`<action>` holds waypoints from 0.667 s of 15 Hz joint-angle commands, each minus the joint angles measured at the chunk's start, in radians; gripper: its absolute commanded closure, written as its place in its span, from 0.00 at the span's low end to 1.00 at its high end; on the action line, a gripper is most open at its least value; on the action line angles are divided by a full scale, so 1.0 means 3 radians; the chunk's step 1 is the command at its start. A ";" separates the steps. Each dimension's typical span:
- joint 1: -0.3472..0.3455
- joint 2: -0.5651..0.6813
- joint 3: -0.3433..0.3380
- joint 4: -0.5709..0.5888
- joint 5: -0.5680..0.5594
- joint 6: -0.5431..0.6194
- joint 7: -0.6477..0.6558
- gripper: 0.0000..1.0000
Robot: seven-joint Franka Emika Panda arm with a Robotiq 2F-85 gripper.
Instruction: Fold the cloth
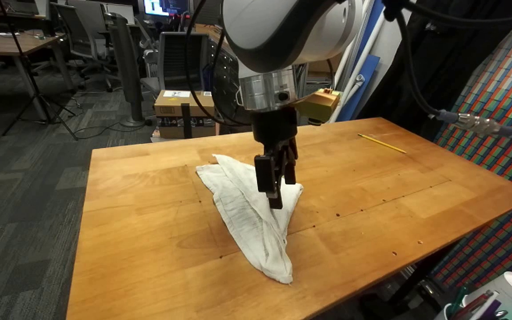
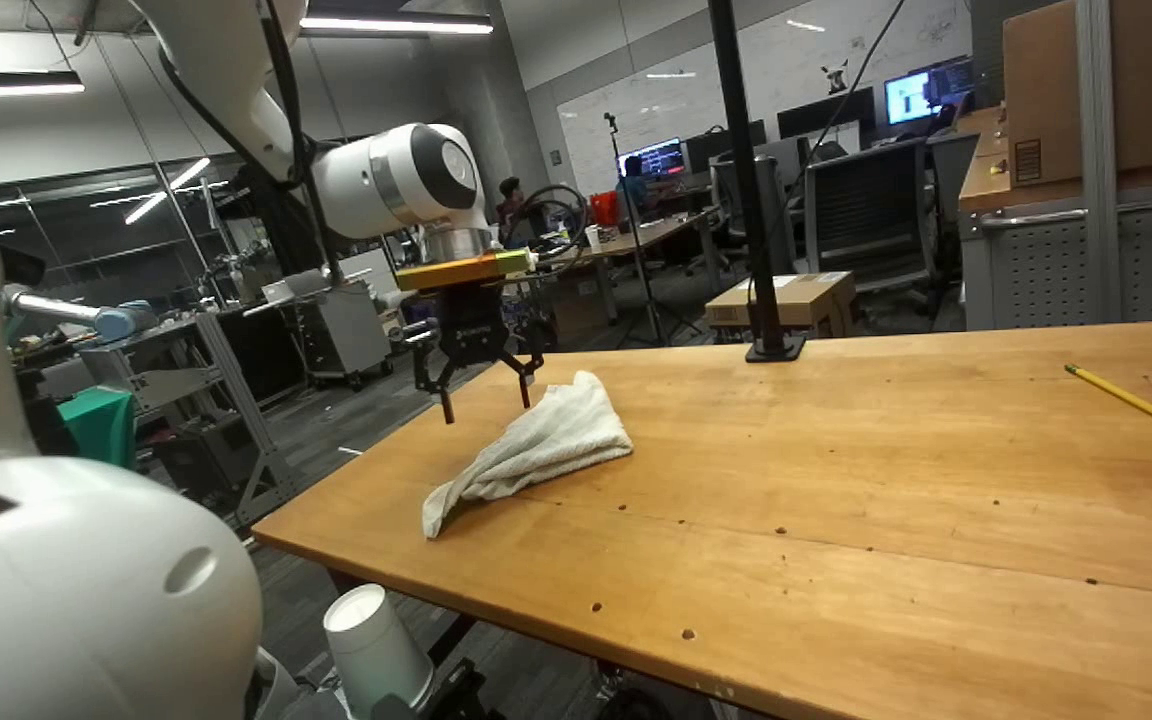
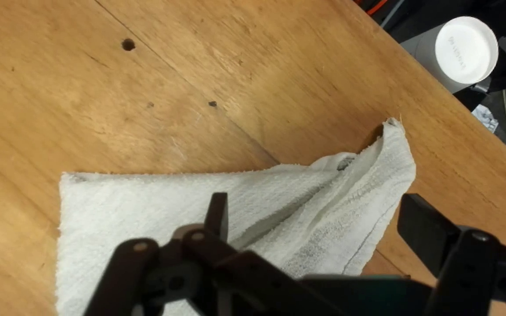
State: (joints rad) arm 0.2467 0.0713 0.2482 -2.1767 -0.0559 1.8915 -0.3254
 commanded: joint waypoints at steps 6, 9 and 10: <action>-0.0270 -0.0164 -0.0270 0.0136 -0.0068 0.0009 0.0065 0.00; -0.0303 -0.0109 -0.0300 0.0140 -0.0048 0.0000 0.0012 0.00; -0.0321 -0.0122 -0.0316 0.0140 -0.0050 -0.0002 0.0007 0.00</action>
State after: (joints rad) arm 0.1512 0.0341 0.1520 -2.1370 -0.0709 1.8934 -0.3238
